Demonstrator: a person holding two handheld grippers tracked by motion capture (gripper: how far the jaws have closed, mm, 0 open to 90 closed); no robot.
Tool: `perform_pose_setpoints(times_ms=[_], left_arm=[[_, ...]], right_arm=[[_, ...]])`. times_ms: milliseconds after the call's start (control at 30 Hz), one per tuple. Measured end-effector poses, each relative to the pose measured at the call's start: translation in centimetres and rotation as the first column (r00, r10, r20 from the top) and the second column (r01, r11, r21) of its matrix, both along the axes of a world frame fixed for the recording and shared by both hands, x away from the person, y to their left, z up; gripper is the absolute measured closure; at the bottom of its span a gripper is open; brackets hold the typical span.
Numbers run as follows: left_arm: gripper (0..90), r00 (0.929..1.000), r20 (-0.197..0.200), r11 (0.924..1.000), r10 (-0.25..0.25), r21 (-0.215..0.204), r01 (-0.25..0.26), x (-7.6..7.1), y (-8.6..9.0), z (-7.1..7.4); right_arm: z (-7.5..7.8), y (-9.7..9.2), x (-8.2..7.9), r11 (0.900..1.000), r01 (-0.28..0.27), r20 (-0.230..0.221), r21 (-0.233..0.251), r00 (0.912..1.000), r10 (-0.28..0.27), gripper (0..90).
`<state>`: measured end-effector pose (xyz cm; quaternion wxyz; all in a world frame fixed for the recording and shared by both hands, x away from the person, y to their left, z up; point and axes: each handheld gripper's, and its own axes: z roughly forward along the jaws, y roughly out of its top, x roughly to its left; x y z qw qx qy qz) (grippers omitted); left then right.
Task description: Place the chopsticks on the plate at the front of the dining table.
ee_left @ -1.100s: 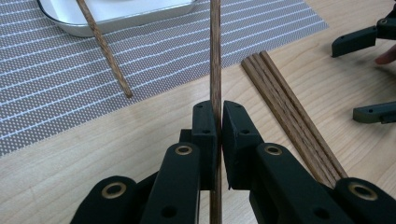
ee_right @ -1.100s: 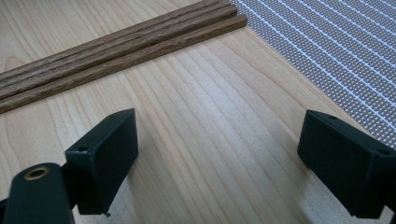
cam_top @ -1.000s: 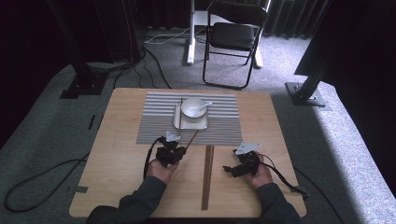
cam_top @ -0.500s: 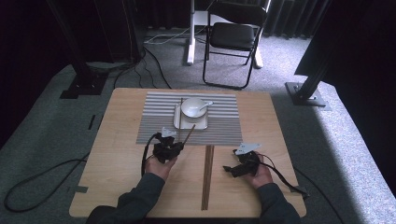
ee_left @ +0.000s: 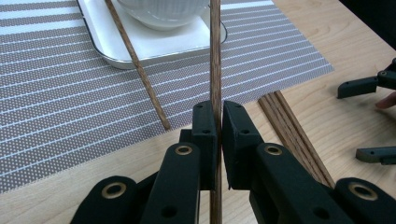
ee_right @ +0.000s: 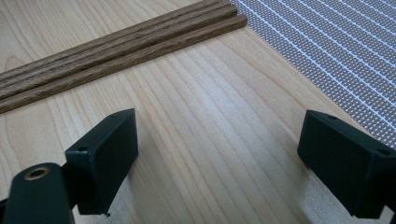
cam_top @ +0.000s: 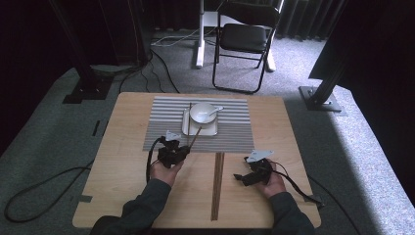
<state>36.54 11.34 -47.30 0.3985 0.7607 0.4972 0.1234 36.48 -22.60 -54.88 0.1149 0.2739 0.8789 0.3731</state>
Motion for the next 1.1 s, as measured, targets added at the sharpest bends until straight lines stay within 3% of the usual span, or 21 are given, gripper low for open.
perform_pose_setpoints(times_ms=[1100], left_arm=[[84.7,0.9987,0.024,0.9982,0.045,-0.041,-0.044,1.3,1.4,1.7]], right_arm=[[0.0,0.0,0.0,1.0000,-0.001,0.004,0.000,1.0000,0.001,11.6]])
